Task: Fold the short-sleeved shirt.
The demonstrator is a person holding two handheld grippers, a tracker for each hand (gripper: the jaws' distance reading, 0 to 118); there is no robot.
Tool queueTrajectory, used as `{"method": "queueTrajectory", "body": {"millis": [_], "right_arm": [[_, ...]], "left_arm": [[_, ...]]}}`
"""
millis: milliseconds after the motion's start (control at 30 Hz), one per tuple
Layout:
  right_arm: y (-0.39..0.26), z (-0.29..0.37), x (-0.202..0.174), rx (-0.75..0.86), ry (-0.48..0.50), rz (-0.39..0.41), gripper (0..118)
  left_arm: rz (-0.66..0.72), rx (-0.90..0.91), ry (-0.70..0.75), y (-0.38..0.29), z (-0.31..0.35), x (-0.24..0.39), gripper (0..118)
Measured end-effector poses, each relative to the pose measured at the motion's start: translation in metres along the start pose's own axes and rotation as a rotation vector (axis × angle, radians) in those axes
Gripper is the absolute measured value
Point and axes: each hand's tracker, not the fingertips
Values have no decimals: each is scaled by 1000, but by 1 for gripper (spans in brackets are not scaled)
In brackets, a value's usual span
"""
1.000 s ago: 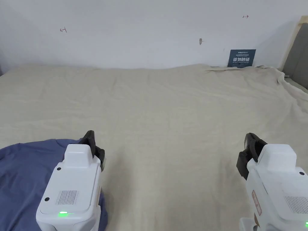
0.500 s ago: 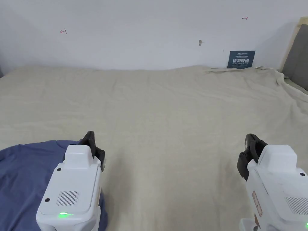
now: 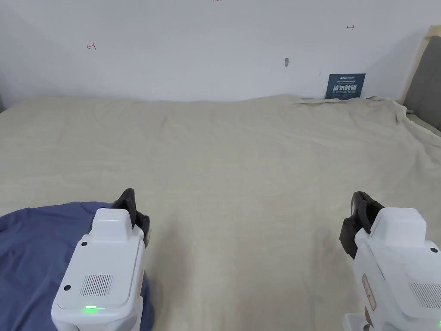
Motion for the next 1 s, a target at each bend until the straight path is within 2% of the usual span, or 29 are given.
{"method": "queueTrajectory", "body": {"millis": [367, 467, 533, 567, 633, 667, 700, 767, 800, 867, 933, 1000], "right_arm": [[1, 0, -2, 3, 4, 4, 0], [2, 1, -5, 7, -6, 39, 0], [4, 2, -12, 18, -59, 156, 0], [4, 3, -22, 42, -110, 287, 0], [1, 6, -39, 113, -197, 551, 0], [-2, 8, -47, 158, -249, 692, 0], [-5, 9, -54, 208, -276, 793, 0], [-10, 12, -61, 286, -326, 905, 0], [-11, 14, -63, 309, -324, 928, 0], [-7, 16, -60, 304, -307, 875, 0], [1, 16, -56, 249, -261, 724, 0], [8, 14, -44, 176, -214, 543, 0]], "left_arm": [[-1, 1, 1, 1, 0, -1, 0], [18, -1, -1, 1, 0, -3, 0], [134, -21, -24, 3, 0, -8, 0], [242, -24, -47, 5, 0, -14, 0], [546, -38, -165, 5, -1, -32, 0], [754, -47, -229, 2, -4, -43, 0], [946, -57, -297, -4, -7, -53, 0], [1285, -50, -384, -20, -10, -62, 0], [1377, -38, -382, -26, -9, -62, 0], [1355, -47, -321, -25, -7, -60, 0], [1105, -61, -279, -13, -4, -52, 0], [715, -99, -167, 8, 0, -36, 0]]}}
